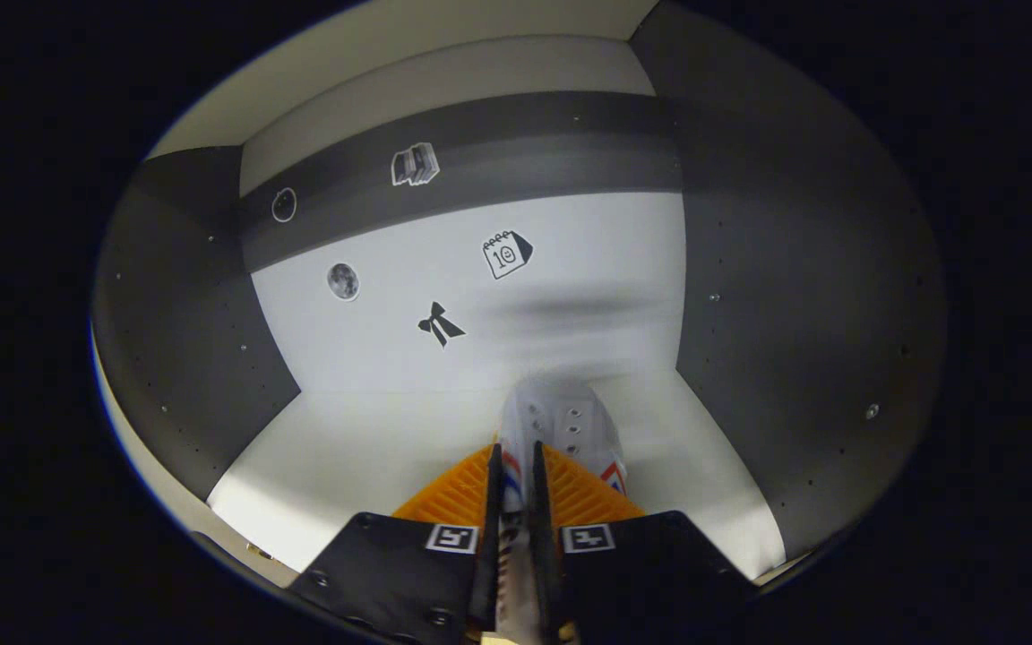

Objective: Grab one shoe with the right hand and put it into the shoe cabinet, grab the other shoe with the left hand and put it into the shoe cabinet; then close the right door with the right hand and the left door with the left hand.

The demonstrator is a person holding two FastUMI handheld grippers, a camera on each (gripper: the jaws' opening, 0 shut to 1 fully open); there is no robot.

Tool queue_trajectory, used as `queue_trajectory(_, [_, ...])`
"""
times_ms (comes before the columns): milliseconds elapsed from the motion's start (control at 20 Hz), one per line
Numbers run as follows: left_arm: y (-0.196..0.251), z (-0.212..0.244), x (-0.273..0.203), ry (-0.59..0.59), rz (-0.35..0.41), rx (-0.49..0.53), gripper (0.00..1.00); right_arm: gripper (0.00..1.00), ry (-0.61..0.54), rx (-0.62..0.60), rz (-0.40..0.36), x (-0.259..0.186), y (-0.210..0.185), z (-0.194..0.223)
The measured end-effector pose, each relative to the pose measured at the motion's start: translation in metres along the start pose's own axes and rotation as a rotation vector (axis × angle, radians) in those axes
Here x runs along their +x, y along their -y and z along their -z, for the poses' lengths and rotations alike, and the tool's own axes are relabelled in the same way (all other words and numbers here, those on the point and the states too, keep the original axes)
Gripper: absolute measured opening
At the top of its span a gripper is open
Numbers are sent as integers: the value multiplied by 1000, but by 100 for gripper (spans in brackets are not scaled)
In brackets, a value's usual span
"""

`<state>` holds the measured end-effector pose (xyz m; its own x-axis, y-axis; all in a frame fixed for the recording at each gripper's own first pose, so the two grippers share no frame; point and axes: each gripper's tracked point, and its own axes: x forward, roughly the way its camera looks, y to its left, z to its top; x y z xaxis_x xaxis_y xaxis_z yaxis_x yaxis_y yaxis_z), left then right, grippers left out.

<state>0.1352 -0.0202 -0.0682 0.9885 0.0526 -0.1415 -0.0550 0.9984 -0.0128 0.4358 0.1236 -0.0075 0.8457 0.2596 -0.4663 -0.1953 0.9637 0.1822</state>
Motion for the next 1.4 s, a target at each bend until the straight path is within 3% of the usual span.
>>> queue_trajectory(150, [-1,4,1,-10,10,12,94,46,79,-28,-9,-19,-6,-15])
queue_trajectory(300, [-1,5,3,-13,29,26,94,97,143,-48,-9,-48,-7,-21])
queue_trajectory(550, [2,16,11,-49,90,11,94,98,226,-119,-22,-115,-9,-10])
queue_trajectory(950, [11,48,20,-127,188,3,94,98,356,-185,24,-216,8,15])
queue_trajectory(1050, [11,54,19,-134,205,16,94,94,363,-195,24,-234,10,27])
queue_trajectory(1100, [12,58,19,-144,215,14,94,98,358,-203,23,-243,11,35])
queue_trajectory(1400, [25,115,30,-265,261,1,94,100,317,-223,52,-282,25,82])
